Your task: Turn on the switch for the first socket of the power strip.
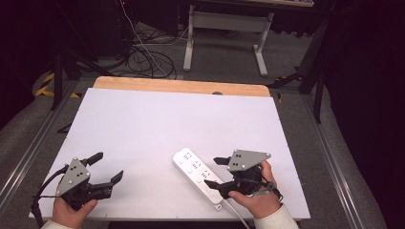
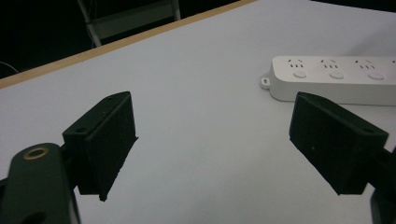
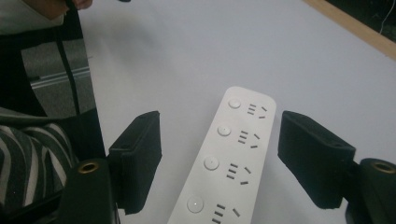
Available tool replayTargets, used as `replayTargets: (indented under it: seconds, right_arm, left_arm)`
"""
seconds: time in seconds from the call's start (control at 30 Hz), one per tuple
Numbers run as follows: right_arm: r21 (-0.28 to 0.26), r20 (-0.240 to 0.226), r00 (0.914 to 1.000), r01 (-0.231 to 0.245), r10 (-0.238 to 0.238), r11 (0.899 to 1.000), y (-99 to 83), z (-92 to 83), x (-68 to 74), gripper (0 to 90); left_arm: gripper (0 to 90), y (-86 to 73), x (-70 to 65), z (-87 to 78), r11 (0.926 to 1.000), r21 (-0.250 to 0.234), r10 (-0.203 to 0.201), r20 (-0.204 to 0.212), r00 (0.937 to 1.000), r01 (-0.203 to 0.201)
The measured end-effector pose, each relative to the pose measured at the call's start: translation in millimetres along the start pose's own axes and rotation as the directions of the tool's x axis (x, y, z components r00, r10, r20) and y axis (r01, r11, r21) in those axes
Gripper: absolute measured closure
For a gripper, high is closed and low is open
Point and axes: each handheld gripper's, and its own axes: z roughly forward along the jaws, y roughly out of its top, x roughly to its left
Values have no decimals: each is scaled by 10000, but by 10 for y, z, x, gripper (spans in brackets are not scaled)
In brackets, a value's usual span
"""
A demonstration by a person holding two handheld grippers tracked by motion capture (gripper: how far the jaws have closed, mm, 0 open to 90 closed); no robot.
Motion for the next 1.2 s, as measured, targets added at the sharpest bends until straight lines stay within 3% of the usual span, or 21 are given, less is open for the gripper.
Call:
replayTargets:
  seconds: [0.17, 0.4, 0.53, 0.63, 0.73, 0.93, 1.2]
  right_arm:
    - [-442, 23, 9995, -315, 316, 9985, -40, -104, -76, 276]
    - [-1166, -290, 9963, -835, 806, 9897, -158, -258, -208, 227]
    - [-1404, -15, 9931, -1165, 1175, 9832, -259, -294, -281, 198]
    - [-1548, 437, 9900, -1258, 1340, 9799, -349, -302, -317, 176]
    - [-1651, 768, 9830, -1521, 1665, 9745, -443, -309, -358, 145]
    - [-2155, 1568, 9693, -1538, 1896, 9643, -646, -338, -441, 163]
    - [-2212, 1767, 9617, -1685, 2094, 9606, -877, -324, -547, 108]
  left_arm:
    - [154, 0, 1, 0, 10000, -8, -6, 9, 10000, 6]
    - [154, 1, 2, -4, 10000, -23, 27, -3, 10000, -27]
    - [154, 2, 2, -6, 10000, -22, 49, 3, 10000, -49]
    - [154, 2, 3, -7, 10000, -22, 39, -16, 10000, -39]
    - [154, 3, 2, -6, 10000, -26, 51, -3, 10000, -51]
    - [154, 3, -1, -7, 10000, -15, 52, 15, 10000, -52]
    - [153, 3, -2, -3, 10000, -13, 28, 42, 10000, -28]
